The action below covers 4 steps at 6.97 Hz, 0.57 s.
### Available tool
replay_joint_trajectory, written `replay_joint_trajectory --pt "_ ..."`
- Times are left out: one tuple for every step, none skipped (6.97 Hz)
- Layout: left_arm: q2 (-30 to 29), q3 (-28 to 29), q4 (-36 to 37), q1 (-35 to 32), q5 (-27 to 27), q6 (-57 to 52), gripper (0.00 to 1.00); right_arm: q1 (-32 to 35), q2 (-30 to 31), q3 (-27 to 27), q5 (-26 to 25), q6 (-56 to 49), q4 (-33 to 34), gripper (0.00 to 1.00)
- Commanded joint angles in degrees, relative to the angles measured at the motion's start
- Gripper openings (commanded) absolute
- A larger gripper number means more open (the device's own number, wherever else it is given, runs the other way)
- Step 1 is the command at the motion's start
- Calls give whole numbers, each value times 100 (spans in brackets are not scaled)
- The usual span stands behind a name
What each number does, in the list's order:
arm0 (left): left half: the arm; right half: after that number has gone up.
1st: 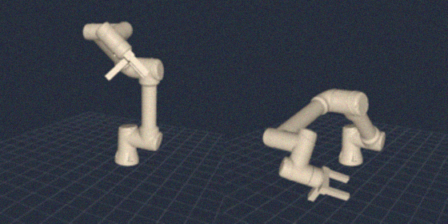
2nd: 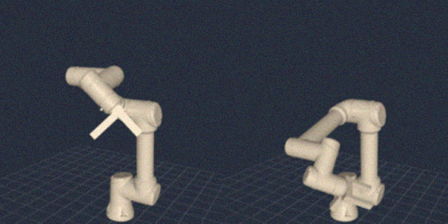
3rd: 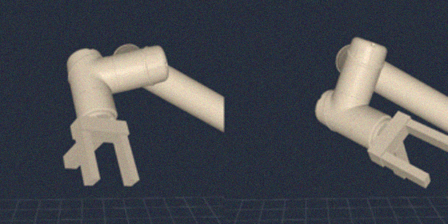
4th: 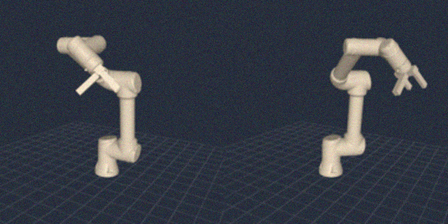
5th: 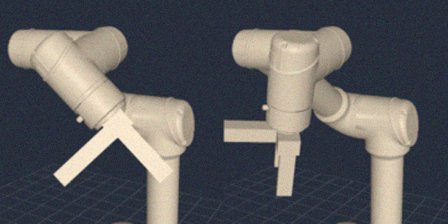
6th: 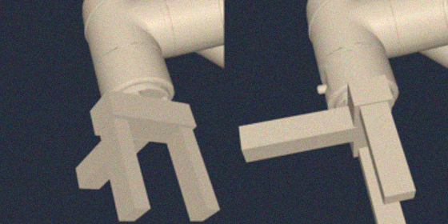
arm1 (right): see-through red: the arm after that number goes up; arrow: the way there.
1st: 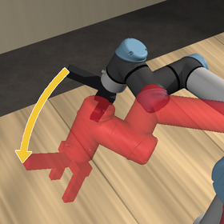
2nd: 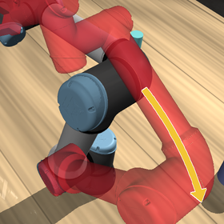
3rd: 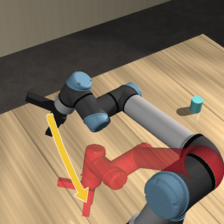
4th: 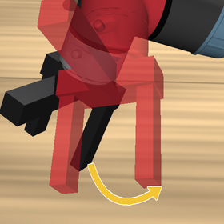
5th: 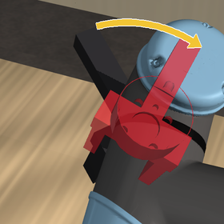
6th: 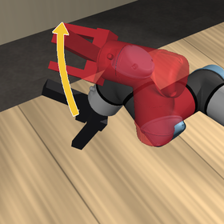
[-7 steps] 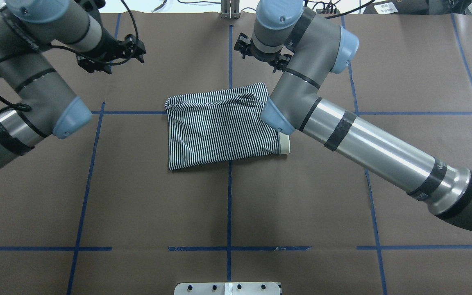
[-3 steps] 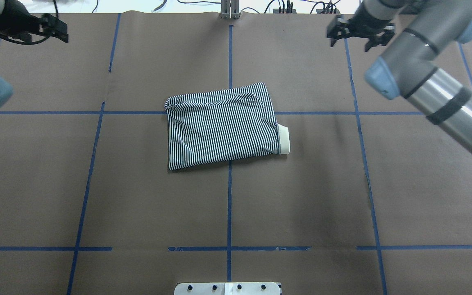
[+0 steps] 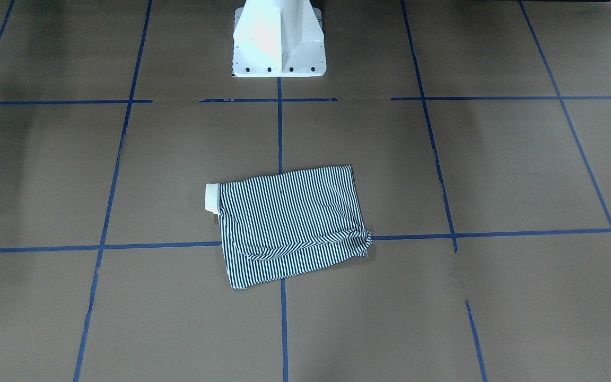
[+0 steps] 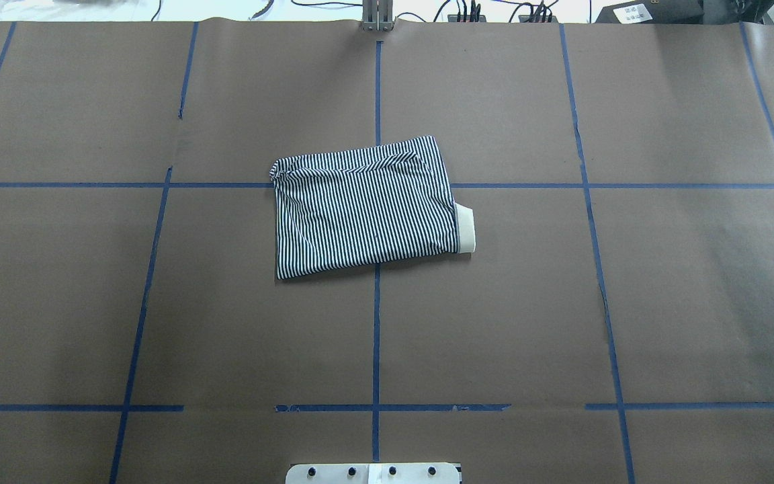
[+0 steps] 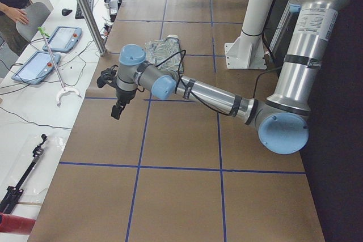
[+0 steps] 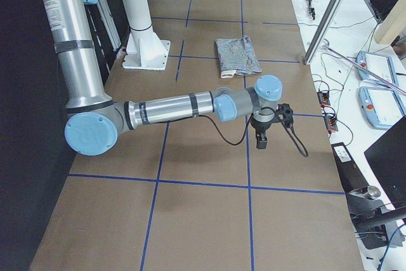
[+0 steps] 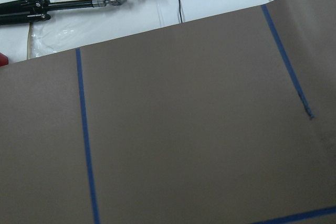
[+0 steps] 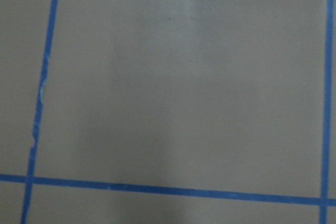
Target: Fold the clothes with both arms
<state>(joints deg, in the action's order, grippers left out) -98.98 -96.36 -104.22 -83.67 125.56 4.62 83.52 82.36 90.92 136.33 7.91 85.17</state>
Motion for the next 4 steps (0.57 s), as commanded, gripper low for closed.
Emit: replay_joint_trajectory --pt "458 55 103 -578 501 -901 100 374 535 294 87 -1244 691 100" --pt "571 4 217 -624 583 -841 100 601 719 338 95 -1562 929 100" --pt "825 12 79 -598 575 -840 100 604 790 382 95 -1591 957 100" --pt "897 99 -18 -580 192 -919 100 604 939 539 -9 -1495 949 100"
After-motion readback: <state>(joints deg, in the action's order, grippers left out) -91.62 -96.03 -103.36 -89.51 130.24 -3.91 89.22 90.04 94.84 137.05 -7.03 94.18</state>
